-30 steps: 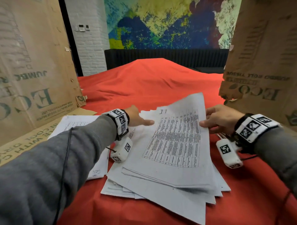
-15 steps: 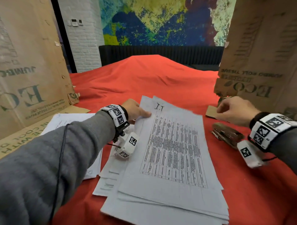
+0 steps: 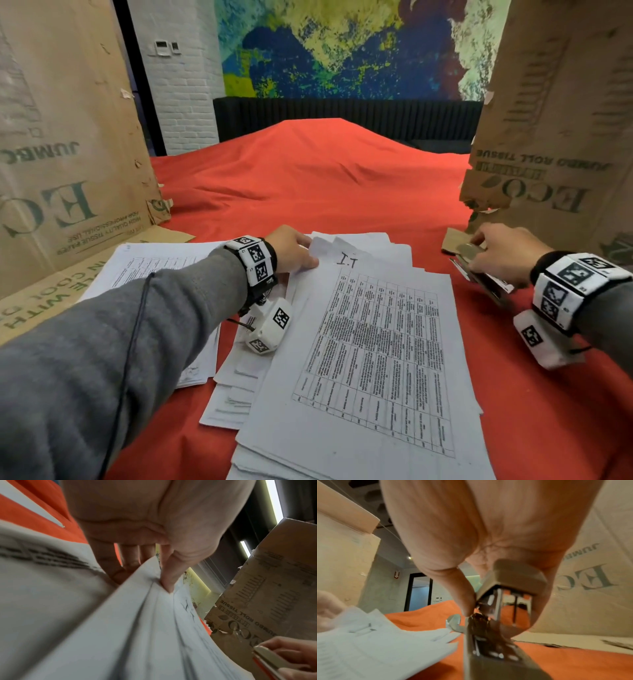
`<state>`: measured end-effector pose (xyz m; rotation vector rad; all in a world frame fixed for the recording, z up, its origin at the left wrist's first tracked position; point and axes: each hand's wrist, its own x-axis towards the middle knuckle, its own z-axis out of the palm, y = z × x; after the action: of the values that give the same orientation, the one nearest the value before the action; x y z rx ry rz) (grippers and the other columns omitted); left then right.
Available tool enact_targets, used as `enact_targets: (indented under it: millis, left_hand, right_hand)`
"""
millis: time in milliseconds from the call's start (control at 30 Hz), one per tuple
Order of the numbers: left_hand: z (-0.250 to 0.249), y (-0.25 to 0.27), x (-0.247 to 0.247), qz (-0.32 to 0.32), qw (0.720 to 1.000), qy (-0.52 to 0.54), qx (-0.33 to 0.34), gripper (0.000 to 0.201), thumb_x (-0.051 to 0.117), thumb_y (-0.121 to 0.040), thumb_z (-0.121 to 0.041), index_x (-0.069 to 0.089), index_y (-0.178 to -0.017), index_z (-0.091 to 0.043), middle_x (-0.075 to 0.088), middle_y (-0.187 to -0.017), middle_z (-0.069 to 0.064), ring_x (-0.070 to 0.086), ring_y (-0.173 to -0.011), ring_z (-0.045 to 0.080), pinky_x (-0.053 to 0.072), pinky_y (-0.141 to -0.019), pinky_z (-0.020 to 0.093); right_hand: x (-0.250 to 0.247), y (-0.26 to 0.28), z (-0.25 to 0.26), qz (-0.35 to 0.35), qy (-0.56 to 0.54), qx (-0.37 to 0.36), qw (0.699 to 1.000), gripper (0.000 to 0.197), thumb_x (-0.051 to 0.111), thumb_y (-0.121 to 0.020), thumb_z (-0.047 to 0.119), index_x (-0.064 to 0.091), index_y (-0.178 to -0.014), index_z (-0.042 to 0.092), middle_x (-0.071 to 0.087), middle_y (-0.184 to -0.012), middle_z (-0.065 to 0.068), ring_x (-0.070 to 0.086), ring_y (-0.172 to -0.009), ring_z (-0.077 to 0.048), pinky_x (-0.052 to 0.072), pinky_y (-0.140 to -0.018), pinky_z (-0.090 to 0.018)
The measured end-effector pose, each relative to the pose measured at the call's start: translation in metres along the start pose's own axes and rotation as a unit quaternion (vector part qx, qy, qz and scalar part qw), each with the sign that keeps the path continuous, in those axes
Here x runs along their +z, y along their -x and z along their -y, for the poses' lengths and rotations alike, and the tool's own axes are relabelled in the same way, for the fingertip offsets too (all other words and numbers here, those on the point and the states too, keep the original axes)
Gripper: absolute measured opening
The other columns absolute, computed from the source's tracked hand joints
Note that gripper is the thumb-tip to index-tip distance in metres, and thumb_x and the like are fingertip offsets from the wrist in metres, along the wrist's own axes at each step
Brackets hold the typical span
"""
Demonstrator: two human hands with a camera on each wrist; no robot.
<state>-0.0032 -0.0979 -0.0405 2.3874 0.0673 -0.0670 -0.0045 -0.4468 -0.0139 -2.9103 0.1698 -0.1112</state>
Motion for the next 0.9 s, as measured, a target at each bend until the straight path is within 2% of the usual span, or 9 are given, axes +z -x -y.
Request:
enact_targets:
  millis: [100,200,267,400,567,633,767,833,900]
  left_hand:
    - [0.001,-0.008,-0.002,-0.056,0.998,0.025,0.001,0.023,0.08,-0.09,-0.033,0.081,-0.11,-0.021,0.077,-0.107,-0.004,0.069,-0.091,0.014,0.052,-0.076,0.027]
    - [-0.006,-0.005,-0.009,-0.114,0.993,0.022,0.024,0.021,0.076,-0.092,-0.04,0.083,-0.106,-0.027,0.077,-0.114,-0.005,0.067,-0.113,0.017,0.051,-0.102,0.03]
    - [-0.012,-0.002,-0.012,-0.129,0.99,0.023,0.044,0.022,0.073,-0.095,-0.038,0.083,-0.107,-0.022,0.078,-0.114,-0.002,0.07,-0.11,0.019,0.054,-0.1,0.031]
    - [-0.016,0.003,0.001,-0.011,0.993,0.114,-0.008,0.012,0.064,-0.101,-0.012,0.073,-0.1,-0.003,0.077,-0.098,0.014,0.075,-0.078,0.024,0.066,-0.073,0.039]
    - [-0.014,0.015,0.027,0.025,0.999,-0.03,-0.019,0.017,0.06,-0.088,-0.011,0.068,-0.096,0.002,0.075,-0.099,0.022,0.074,-0.089,0.036,0.065,-0.08,0.048]
    - [-0.017,0.019,0.028,0.042,0.999,-0.026,-0.018,0.026,0.062,-0.088,-0.009,0.063,-0.114,-0.007,0.073,-0.103,0.021,0.071,-0.084,0.033,0.065,-0.081,0.05]
    - [-0.022,0.034,0.024,0.09,0.985,-0.126,0.072,0.088,0.085,-0.082,-0.022,0.03,-0.148,-0.037,0.062,-0.091,0.003,0.061,-0.078,0.021,0.054,-0.068,0.035]
    - [-0.024,0.042,0.024,0.138,0.966,-0.184,0.114,0.085,0.087,-0.08,-0.036,0.036,-0.147,-0.048,0.064,-0.108,-0.002,0.061,-0.093,0.02,0.052,-0.083,0.034]
    - [-0.028,0.05,0.024,0.179,0.951,-0.227,0.111,0.068,0.083,-0.082,-0.048,0.05,-0.141,-0.052,0.065,-0.111,-0.005,0.062,-0.092,0.015,0.05,-0.085,0.03]
  right_hand:
    - [-0.004,0.005,0.011,-0.013,-0.014,-0.029,0.999,0.029,0.068,-0.087,0.02,0.066,-0.115,0.017,0.064,-0.096,-0.007,0.061,-0.075,-0.023,0.045,-0.054,-0.026]
    - [-0.009,0.013,0.022,-0.029,-0.04,-0.05,0.998,0.022,0.067,-0.09,0.026,0.062,-0.11,0.019,0.062,-0.089,-0.005,0.06,-0.072,-0.016,0.048,-0.054,-0.027]
    - [-0.015,0.019,0.03,-0.042,-0.075,-0.062,0.994,0.023,0.069,-0.089,0.028,0.062,-0.11,0.019,0.068,-0.095,-0.007,0.063,-0.074,-0.018,0.048,-0.053,-0.027]
    - [-0.024,0.038,0.054,0.013,-0.173,-0.1,0.98,0.027,0.077,-0.084,0.027,0.06,-0.104,0.024,0.077,-0.082,0.001,0.072,-0.066,-0.021,0.049,-0.046,-0.026]
    - [0.003,0.053,0.093,0.152,-0.063,-0.17,0.972,0.025,0.07,-0.091,0.029,0.061,-0.114,0.022,0.07,-0.085,-0.003,0.066,-0.064,-0.02,0.054,-0.046,-0.029]
    - [0.018,0.05,0.102,0.163,-0.01,-0.178,0.97,0.022,0.064,-0.095,0.026,0.06,-0.116,0.019,0.063,-0.088,0.002,0.059,-0.067,-0.012,0.045,-0.048,-0.026]
    - [0.034,0.04,0.106,0.154,0.023,-0.171,0.973,0.014,0.054,-0.097,0.023,0.057,-0.111,0.019,0.062,-0.094,-0.003,0.054,-0.068,-0.013,0.039,-0.051,-0.027]
    - [0.039,0.034,0.109,0.15,0.031,-0.161,0.975,0.014,0.053,-0.096,0.022,0.055,-0.11,0.02,0.062,-0.098,-0.005,0.056,-0.074,-0.016,0.041,-0.053,-0.029]
    - [0.042,0.029,0.112,0.143,0.037,-0.151,0.977,0.015,0.052,-0.096,0.024,0.054,-0.11,0.02,0.061,-0.104,-0.006,0.056,-0.082,-0.018,0.042,-0.057,-0.03]
